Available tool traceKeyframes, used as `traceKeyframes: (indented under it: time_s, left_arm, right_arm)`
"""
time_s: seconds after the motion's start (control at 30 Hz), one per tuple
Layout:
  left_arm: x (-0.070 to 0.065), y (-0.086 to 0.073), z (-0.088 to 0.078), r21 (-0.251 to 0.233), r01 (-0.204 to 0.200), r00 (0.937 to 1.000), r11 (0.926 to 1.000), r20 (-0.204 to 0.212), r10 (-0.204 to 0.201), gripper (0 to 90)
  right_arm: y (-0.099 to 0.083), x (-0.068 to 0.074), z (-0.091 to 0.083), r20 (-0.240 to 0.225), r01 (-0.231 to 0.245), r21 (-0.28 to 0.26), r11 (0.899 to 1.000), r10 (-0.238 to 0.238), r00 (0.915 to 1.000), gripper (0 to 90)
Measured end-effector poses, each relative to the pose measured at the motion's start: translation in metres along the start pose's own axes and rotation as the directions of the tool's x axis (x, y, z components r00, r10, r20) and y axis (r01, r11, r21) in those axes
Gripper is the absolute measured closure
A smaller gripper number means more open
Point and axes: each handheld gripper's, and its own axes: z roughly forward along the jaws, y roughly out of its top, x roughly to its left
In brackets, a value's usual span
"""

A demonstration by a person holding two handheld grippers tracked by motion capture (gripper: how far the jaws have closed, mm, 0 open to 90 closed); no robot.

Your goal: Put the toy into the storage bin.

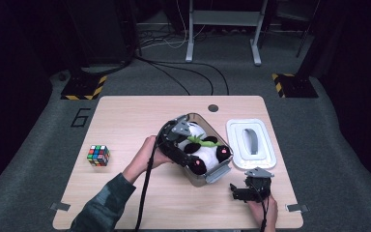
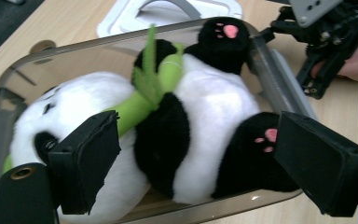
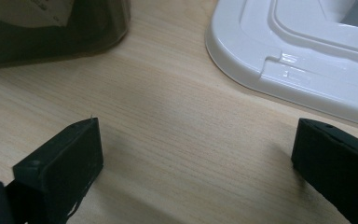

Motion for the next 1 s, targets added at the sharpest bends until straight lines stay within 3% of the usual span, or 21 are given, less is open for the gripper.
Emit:
traceKeyframes:
  time_s: [0.2,0.47,1.0]
  left_arm:
    - [-0.008,-0.003,0.012,0.059,-0.026,0.9983,0.9979,-0.052,0.029,13.5]
    - [-0.010,-0.008,0.035,0.132,-0.030,0.9987,0.9908,-0.036,0.035,13.6]
    - [-0.005,-0.007,0.048,0.216,-0.024,0.9993,0.9760,-0.023,0.029,13.7]
  right_arm:
    - [0.000,0.000,0.000,0.001,0.001,0.000,1.000,-0.001,1.0000,1.2]
    - [0.000,0.000,0.000,0.000,0.003,0.001,1.000,-0.003,1.0000,1.2]
    - [0.000,0.000,0.000,0.000,0.003,0.001,1.000,-0.003,1.0000,1.2]
